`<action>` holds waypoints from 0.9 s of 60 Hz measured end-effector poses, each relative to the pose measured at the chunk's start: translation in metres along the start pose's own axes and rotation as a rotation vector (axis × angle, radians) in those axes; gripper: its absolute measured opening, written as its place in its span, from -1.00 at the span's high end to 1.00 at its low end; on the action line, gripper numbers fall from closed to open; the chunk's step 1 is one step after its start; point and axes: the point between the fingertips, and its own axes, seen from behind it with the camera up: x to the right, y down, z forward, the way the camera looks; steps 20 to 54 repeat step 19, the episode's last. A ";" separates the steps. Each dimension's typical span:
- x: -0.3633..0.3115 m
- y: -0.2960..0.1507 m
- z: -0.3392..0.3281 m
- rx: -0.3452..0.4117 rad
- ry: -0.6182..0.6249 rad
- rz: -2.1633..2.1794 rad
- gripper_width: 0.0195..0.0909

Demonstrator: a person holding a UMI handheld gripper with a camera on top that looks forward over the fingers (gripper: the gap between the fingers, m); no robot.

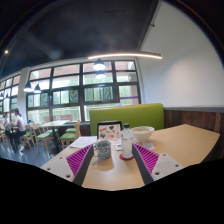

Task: Pour water

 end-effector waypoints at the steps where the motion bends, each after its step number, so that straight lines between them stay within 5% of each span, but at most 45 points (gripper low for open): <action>1: 0.000 0.000 -0.004 0.002 0.002 -0.003 -0.79; 54: -0.002 0.003 -0.037 0.001 0.019 -0.035 -0.79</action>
